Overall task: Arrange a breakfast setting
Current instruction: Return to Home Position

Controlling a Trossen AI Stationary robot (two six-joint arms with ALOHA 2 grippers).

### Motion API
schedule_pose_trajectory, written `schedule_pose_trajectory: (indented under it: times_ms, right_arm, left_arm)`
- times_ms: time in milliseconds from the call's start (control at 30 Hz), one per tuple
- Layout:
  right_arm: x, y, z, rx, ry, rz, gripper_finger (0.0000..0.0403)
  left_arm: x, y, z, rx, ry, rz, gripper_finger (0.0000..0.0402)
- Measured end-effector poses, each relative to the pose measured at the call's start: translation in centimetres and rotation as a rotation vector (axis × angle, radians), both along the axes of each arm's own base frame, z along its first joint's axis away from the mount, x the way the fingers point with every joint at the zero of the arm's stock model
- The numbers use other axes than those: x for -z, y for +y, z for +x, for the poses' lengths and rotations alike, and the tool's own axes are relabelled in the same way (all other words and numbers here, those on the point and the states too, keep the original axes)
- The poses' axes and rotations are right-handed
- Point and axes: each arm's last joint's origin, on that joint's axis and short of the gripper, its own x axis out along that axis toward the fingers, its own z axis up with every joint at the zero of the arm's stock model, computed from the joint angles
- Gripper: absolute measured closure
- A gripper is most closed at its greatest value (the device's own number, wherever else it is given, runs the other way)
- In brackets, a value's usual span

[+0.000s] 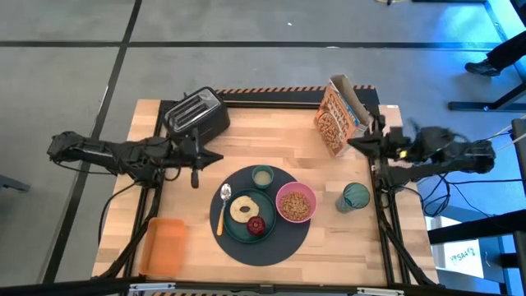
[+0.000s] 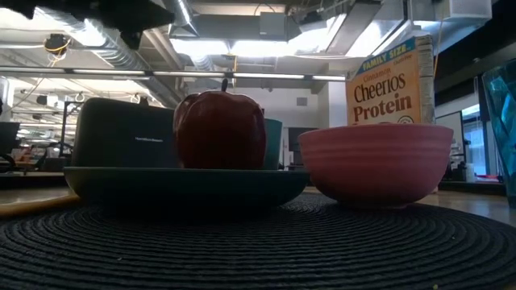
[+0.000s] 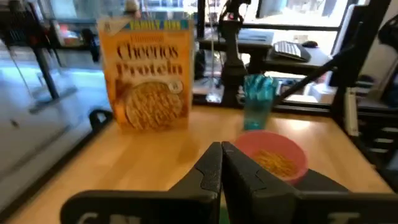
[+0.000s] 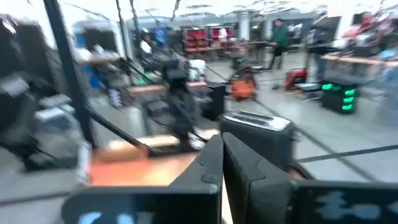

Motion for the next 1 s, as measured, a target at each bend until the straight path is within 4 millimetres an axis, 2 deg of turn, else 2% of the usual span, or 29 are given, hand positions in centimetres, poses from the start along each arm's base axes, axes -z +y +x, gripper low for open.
schedule_pose_trajectory:
  times_ms: [67, 133, 267, 433, 600, 767, 867, 1000]
  right_arm:
    - [2.5, -0.2, 0.1, 0.059, 0.063, -0.059, 0.0402]
    - [4.9, -0.2, 0.1, 0.089, 0.125, -0.07, 0.0402]
    - [7.6, -0.1, -0.3, 0.025, 0.077, -0.068, 0.0403]
    - [9.8, -0.2, -1.8, -0.006, -0.027, -0.02, 0.0403]
    - [11.2, -0.5, -3.5, -0.016, -0.116, 0.034, 0.0403]
    - [11.9, -0.1, -3.0, -0.13, -0.094, 0.046, 0.0403]
    - [13.4, 0.0, -2.5, -0.131, -0.039, 0.074, 0.0403]
    - [14.4, 0.1, -2.0, -0.133, -0.042, 0.102, 0.0403]
  left_arm:
    - [0.7, -0.1, -0.2, 0.03, 0.009, -0.041, 0.04]
    - [1.0, -0.2, -0.4, 0.093, 0.014, -0.01, 0.04]
    - [1.6, -0.4, -1.4, 0.17, 0.001, 0.066, 0.04]
    - [2.8, -0.2, -3.1, 0.147, -0.046, 0.074, 0.04]
    - [4.4, 0.1, -4.7, 0.105, -0.095, 0.051, 0.04]
    - [5.5, 0.3, -5.6, 0.051, -0.129, 0.052, 0.04]
    - [6.2, 0.4, -5.9, 0.033, -0.137, 0.049, 0.04]
    - [7.0, 0.4, -6.0, 0.033, -0.133, 0.044, 0.04]
